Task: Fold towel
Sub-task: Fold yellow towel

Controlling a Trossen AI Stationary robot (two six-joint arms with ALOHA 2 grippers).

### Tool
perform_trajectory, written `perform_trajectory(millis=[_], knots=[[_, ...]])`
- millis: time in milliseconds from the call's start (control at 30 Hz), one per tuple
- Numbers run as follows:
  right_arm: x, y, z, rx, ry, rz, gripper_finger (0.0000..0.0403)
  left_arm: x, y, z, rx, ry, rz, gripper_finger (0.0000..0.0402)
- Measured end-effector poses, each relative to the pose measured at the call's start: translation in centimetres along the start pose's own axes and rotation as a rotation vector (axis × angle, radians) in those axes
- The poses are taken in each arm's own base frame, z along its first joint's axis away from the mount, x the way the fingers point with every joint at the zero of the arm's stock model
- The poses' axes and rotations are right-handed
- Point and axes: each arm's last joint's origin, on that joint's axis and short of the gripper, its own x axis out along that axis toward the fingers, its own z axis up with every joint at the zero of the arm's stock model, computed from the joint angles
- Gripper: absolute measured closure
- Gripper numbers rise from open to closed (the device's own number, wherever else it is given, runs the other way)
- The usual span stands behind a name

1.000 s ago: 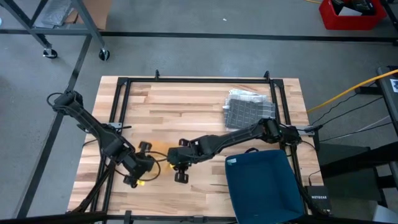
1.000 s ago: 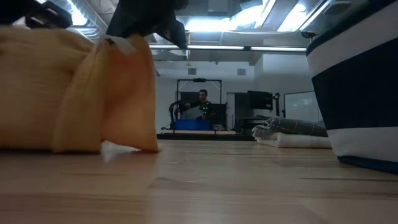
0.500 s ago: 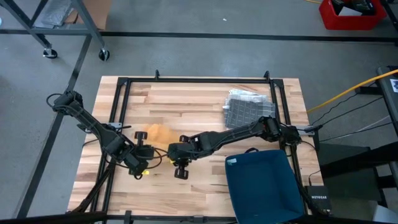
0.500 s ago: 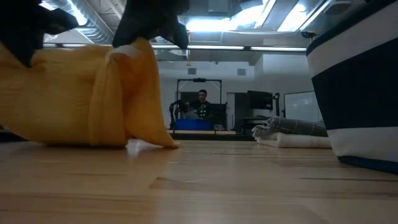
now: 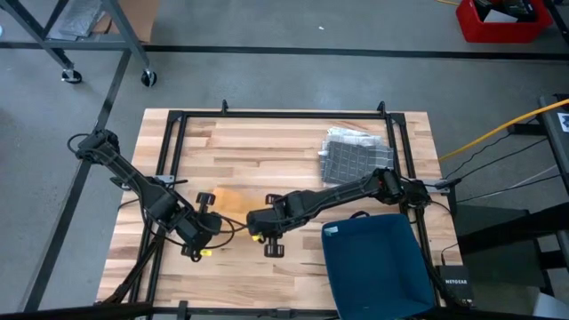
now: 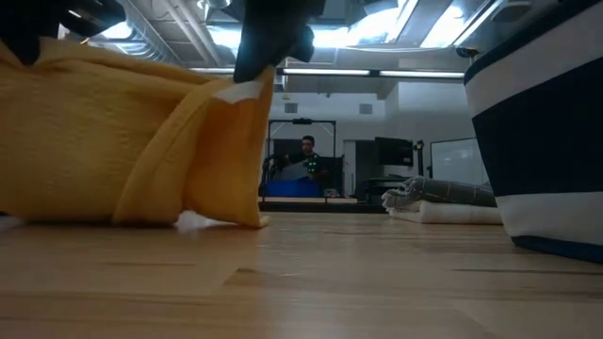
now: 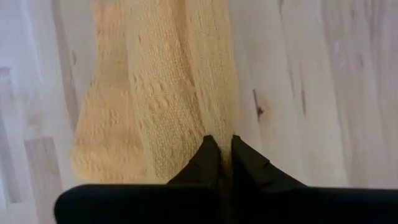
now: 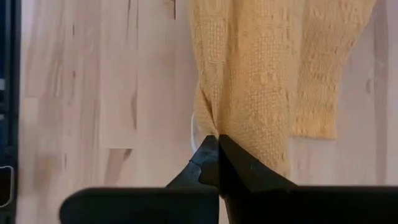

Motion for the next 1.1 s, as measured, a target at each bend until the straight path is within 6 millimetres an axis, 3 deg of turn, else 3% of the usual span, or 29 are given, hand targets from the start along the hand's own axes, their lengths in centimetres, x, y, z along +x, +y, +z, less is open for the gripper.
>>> perform_trajectory(millis=[300, 433, 667, 900, 1100], knots=[[-1.9, 0.5, 0.8, -0.007, -0.012, 0.140, 0.0400, -0.4, 0.0, 0.3, -0.014, -0.010, -0.017, 0.0393], [-3.3, 0.4, 1.2, -0.004, -0.047, 0.091, 0.0400, -0.3, 0.5, 0.4, -0.026, -0.012, 0.021, 0.0395], [-3.3, -1.7, 1.5, 0.170, -0.003, 0.136, 0.0400, -0.1, 2.0, 1.0, -0.109, -0.050, 0.141, 0.0393], [-3.3, -4.1, 1.6, 0.202, 0.027, 0.126, 0.0400, 0.2, 3.5, 1.4, -0.160, -0.055, 0.204, 0.0393], [-3.4, -5.6, 1.8, 0.227, 0.059, 0.244, 0.0400, 0.5, 3.6, 1.7, -0.125, -0.030, 0.070, 0.0397]])
